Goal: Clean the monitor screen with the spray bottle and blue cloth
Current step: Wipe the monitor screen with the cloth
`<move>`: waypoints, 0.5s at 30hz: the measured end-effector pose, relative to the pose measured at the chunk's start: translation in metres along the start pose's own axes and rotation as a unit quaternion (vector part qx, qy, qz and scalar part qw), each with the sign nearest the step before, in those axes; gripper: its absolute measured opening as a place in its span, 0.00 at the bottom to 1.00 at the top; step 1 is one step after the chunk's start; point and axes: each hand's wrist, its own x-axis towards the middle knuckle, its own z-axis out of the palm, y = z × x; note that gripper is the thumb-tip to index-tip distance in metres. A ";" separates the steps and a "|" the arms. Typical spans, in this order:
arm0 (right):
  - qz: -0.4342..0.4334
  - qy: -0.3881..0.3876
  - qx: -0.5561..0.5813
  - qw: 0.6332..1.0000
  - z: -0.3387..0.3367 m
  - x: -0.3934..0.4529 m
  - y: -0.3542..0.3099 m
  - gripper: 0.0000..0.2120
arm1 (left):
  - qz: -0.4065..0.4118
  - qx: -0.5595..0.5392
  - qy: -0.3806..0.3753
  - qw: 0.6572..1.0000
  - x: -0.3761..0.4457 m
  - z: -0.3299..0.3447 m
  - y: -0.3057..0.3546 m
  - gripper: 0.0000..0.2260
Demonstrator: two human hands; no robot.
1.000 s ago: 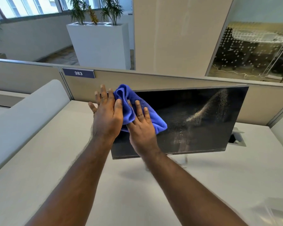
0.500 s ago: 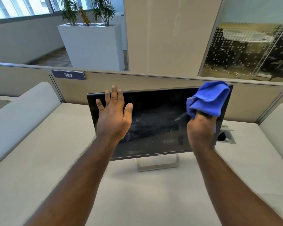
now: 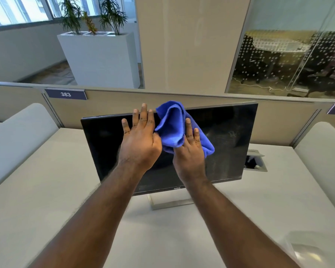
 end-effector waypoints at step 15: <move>0.323 0.060 0.035 0.944 -0.057 0.002 0.123 0.14 | 0.018 0.010 -0.036 0.999 0.010 0.012 0.010 0.29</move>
